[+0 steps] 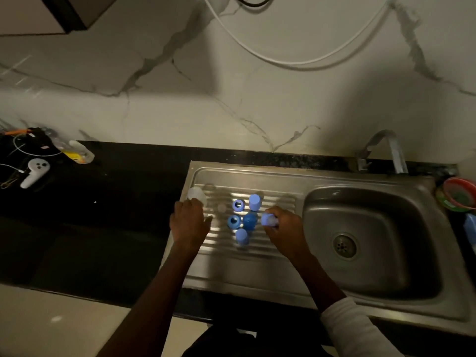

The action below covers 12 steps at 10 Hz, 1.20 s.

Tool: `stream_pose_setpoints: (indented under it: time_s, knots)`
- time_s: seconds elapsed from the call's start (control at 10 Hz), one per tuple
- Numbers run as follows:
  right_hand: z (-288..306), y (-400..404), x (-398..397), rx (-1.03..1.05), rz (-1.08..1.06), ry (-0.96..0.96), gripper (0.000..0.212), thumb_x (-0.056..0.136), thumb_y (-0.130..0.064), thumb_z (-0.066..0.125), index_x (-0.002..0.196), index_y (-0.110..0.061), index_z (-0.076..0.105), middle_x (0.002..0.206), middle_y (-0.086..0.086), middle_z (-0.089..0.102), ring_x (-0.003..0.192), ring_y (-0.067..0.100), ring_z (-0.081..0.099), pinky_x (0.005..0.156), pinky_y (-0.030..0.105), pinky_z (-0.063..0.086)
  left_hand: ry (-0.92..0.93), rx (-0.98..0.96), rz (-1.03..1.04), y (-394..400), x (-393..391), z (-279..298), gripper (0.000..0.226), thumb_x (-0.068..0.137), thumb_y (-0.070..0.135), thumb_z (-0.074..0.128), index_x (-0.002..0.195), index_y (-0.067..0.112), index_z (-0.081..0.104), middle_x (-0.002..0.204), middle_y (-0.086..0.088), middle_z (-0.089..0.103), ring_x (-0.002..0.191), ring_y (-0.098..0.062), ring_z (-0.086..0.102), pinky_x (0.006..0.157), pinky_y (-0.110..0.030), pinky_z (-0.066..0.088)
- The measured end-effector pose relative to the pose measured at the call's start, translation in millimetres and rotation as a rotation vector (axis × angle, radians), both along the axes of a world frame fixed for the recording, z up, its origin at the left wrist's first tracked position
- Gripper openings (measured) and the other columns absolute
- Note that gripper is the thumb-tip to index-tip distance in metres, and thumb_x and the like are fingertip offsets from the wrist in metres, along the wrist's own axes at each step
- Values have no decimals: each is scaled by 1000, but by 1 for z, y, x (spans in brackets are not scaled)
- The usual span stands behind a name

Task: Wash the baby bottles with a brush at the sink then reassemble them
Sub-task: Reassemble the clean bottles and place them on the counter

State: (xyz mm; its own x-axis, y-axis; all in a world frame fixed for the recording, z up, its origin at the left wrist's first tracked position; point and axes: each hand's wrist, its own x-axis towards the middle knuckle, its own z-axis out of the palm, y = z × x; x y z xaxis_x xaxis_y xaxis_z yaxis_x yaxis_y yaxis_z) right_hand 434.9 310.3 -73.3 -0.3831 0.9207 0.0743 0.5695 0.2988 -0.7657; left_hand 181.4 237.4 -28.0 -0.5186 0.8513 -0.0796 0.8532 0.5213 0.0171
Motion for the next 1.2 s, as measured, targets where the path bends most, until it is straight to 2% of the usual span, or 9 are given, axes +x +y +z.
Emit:
stream_pose_setpoints:
  time_s: [0.2,0.4,0.6,0.7,0.8,0.9,1.0,1.1,1.2]
  knots:
    - [4,-7,-34,-52,-15,30,11,87,-18,76,97,-17,71,87,-7,70,77,6,63,71,15,42,-83,-320,195,-28,-44,-19,99,75,74,70,138,5,39,136,-17,46,125,-36,50,89,-43,52]
    - [14,-21,-74,3,-26,8,23,81,-7,80,102,-10,73,80,-13,61,71,4,56,70,-3,34,-225,-283,74,-40,-61,-25,65,89,54,69,134,13,47,130,-12,55,117,-31,61,87,-42,55]
    - [8,-25,-77,-67,-23,-53,39,94,-21,71,131,-18,62,96,-8,65,83,6,60,70,6,35,-302,-283,22,-42,-93,-10,57,82,57,74,120,17,57,120,-8,60,101,-25,65,85,-40,58]
    - [18,-13,-66,-88,-30,-84,31,94,-34,64,120,-18,69,101,-4,72,93,15,69,74,1,34,-439,-146,-105,-15,-89,34,60,79,64,73,119,21,62,111,-2,65,94,-19,66,84,-40,58]
    - [71,16,-57,-188,-158,79,31,93,-37,71,121,-23,69,113,-2,73,97,9,68,89,19,51,-754,198,-260,26,-60,110,51,86,65,64,114,23,66,102,7,71,88,-11,70,80,-38,61]
    - [168,45,-36,-301,-139,920,22,99,-21,62,121,-16,66,118,17,67,97,27,69,85,40,61,-1468,589,-288,68,-37,172,35,101,42,54,113,12,66,99,-8,74,72,-18,71,57,-31,59]
    - [216,54,-9,-444,210,1669,26,95,-22,64,120,-20,69,127,18,60,91,20,66,76,25,59,-2441,555,-216,94,-24,180,44,97,46,48,114,8,61,96,-12,63,57,-10,59,42,-16,48]
    - [156,61,18,-380,-59,1058,21,95,-21,65,115,-15,68,116,15,66,96,22,68,80,31,60,-1604,311,-244,106,-13,121,36,100,42,56,109,9,68,93,-10,71,63,-11,65,52,-16,50]
    - [48,52,48,-41,-89,-361,11,85,-16,78,94,-18,71,100,9,69,97,29,68,81,28,48,-375,-159,-532,97,-3,56,45,80,50,79,113,21,68,109,-2,69,89,-13,64,73,-24,48]
